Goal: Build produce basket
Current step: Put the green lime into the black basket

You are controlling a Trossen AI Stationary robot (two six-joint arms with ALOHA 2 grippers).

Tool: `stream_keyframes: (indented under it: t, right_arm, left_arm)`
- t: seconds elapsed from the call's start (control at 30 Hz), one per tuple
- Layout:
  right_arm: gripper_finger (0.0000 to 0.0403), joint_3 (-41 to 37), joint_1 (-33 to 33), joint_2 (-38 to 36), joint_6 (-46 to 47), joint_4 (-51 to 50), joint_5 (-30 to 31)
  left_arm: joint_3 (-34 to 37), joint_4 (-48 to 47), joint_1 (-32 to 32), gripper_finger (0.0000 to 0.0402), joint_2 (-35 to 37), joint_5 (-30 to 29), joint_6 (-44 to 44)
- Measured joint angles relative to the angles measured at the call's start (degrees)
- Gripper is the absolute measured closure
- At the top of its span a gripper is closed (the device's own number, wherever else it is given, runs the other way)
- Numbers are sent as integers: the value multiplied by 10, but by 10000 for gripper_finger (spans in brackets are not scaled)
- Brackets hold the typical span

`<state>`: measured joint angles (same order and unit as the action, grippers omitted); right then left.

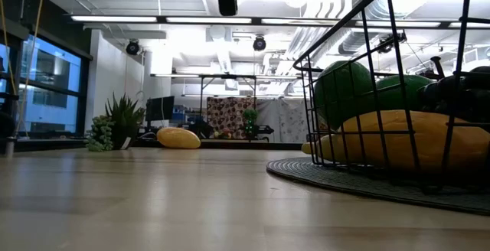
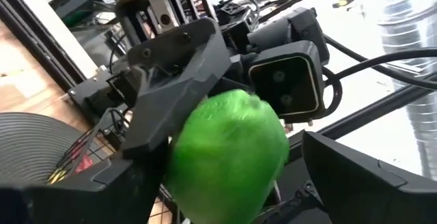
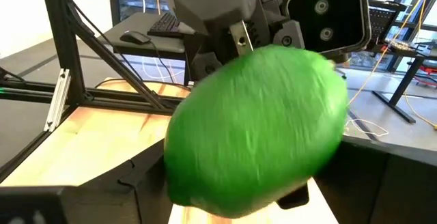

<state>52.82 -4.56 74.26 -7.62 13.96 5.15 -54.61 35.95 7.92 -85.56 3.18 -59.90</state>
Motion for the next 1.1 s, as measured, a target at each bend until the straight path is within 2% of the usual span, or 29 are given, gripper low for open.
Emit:
stream_keyframes:
  t: [0.7, 0.93, 1.1]
  right_arm:
    - [130, 0, -1, 0, 16, 11, -7]
    - [130, 0, -1, 0, 32, 28, -5]
    - [130, 0, 0, 0, 31, 18, -4]
  left_arm:
    - [0, -38, 1, 82, 0, -54, 21]
    - [0, -38, -2, 82, -1, -103, 21]
    - [0, -61, 0, 82, -1, -74, 40]
